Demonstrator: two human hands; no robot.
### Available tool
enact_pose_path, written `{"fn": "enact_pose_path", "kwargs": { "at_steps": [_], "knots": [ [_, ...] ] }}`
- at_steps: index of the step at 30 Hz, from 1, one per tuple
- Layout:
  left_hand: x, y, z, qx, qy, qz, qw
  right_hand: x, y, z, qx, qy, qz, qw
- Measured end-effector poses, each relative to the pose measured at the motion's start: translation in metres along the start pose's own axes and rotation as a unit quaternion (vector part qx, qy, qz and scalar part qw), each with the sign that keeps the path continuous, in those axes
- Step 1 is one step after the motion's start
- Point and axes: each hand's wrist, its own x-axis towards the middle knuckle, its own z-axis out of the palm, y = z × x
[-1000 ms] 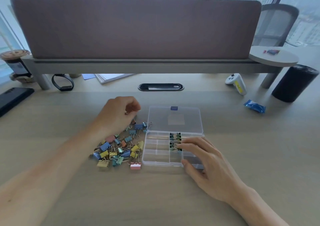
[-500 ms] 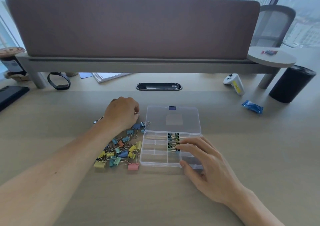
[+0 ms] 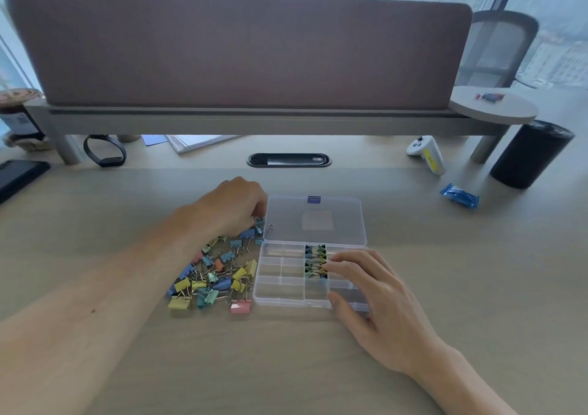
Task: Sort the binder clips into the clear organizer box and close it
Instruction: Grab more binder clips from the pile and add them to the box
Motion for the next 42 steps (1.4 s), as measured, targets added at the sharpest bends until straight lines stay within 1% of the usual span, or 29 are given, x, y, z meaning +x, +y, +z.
{"fn": "enact_pose_path", "kwargs": {
  "at_steps": [5, 7, 15, 19, 25, 30, 34, 37, 38, 40, 41, 42],
  "knots": [
    [-0.001, 0.0, -0.002, -0.035, -0.055, -0.017, 0.998, 0.0, 0.001, 0.0, -0.002, -0.006, 0.005, 1.0],
    [-0.002, -0.003, -0.001, -0.05, -0.053, -0.019, 0.997, 0.0, 0.002, 0.0, 0.001, -0.006, 0.005, 1.0],
    [-0.012, -0.01, -0.004, -0.074, 0.008, 0.008, 0.997, 0.0, 0.003, 0.001, 0.005, -0.01, 0.01, 1.0],
    [-0.015, -0.008, -0.005, -0.084, 0.011, 0.018, 0.996, 0.0, 0.003, 0.001, 0.004, -0.009, 0.01, 1.0],
    [-0.021, -0.005, -0.011, -0.117, -0.028, 0.033, 0.992, -0.001, 0.003, 0.0, 0.008, -0.011, 0.01, 1.0],
    [-0.025, -0.001, -0.017, -0.111, -0.041, 0.026, 0.993, 0.0, 0.004, 0.002, 0.011, -0.009, 0.011, 1.0],
    [-0.025, 0.001, -0.015, -0.082, -0.005, 0.031, 0.996, 0.0, 0.005, 0.001, 0.01, -0.012, 0.007, 1.0],
    [-0.028, 0.003, -0.02, -0.086, 0.03, 0.027, 0.995, 0.0, 0.004, 0.001, 0.013, -0.009, 0.009, 1.0],
    [-0.029, 0.005, -0.024, -0.1, 0.054, 0.031, 0.993, 0.0, 0.004, 0.001, 0.015, -0.006, 0.011, 1.0],
    [-0.034, 0.015, -0.032, -0.165, 0.101, 0.042, 0.98, 0.001, 0.005, 0.002, 0.022, 0.0, 0.014, 1.0],
    [-0.039, 0.024, -0.036, -0.208, 0.106, 0.051, 0.971, 0.001, 0.005, 0.002, 0.028, 0.005, 0.017, 0.999],
    [-0.045, 0.034, -0.037, -0.249, 0.095, 0.062, 0.962, 0.002, 0.005, 0.002, 0.034, 0.012, 0.021, 0.999]
  ]
}}
